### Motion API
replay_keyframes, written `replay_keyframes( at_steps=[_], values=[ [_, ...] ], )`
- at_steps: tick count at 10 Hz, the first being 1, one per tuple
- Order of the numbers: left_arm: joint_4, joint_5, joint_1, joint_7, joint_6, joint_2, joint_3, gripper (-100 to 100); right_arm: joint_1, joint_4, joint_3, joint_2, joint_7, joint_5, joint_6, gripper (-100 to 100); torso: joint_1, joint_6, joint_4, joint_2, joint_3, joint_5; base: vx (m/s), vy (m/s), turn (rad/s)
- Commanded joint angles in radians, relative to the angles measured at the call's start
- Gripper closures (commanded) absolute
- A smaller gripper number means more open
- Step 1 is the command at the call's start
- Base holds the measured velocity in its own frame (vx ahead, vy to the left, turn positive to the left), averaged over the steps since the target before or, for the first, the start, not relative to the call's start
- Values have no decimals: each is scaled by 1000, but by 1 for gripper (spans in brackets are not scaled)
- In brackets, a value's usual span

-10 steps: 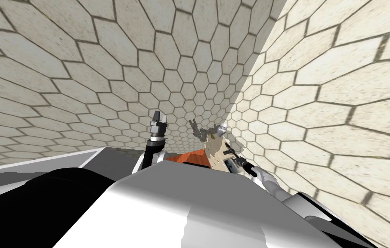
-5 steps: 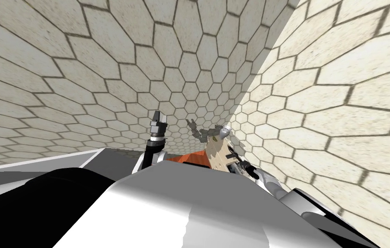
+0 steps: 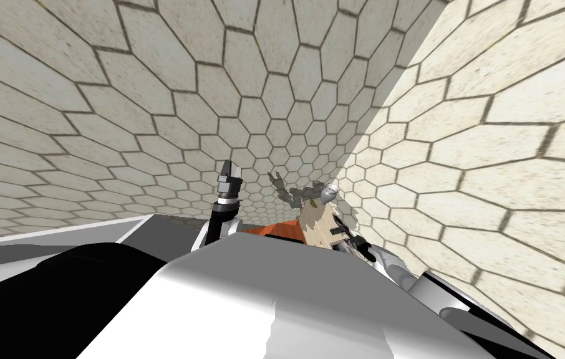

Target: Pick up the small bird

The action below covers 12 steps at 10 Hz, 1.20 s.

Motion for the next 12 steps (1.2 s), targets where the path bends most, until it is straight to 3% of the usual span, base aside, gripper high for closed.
replay_keyframes(
  at_steps=[1, 2, 4, 7, 8, 9, 11, 12],
  values=[
    [0, 0, 0, 0, 0, 0, 0, 0, -25, 50, -29, 27, 45, 2, -27, -100, 0, 0, 0, 0, 0, 0, 55, 5, 35],
    [0, 0, 0, 0, 0, 0, 0, 0, -25, 81, -29, 27, 45, 2, -27, -100, 0, 0, 0, 0, 0, 0, 27, 4, 11],
    [0, 0, 0, 0, 0, 0, 0, 0, -45, 129, 4, 40, 57, 9, -7, -100, 0, 0, 0, 1, 1, 0, 78, 16, 85],
    [0, 0, 0, 0, 0, 0, 0, 0, -38, 106, 19, 30, 36, 9, 5, -100, -1, 0, 0, -1, -1, 0, 66, 2, 17],
    [0, 0, 0, 0, 0, 0, 0, 0, -39, 107, 19, 31, 38, 9, 4, 0, -1, 0, 0, 2, 1, 0, 5, 0, 2],
    [0, 0, 0, 0, 0, 0, 0, 0, -41, 103, 8, 63, 48, 12, 40, -100, -1, 0, 1, 3, 2, 0, 1, -84, 41],
    [0, 0, 0, 0, 0, 0, 0, 0, -43, 100, 1, 88, 56, 14, 67, -100, -8, 0, 1, 4, 2, -2, 0, -108, 44],
    [0, 0, 0, 0, 0, 0, 0, 0, -43, 22, 62, 72, 9, 14, 67, -100, -8, 1, 1, 5, 3, -2, 1, -64, -6]
  ],
)
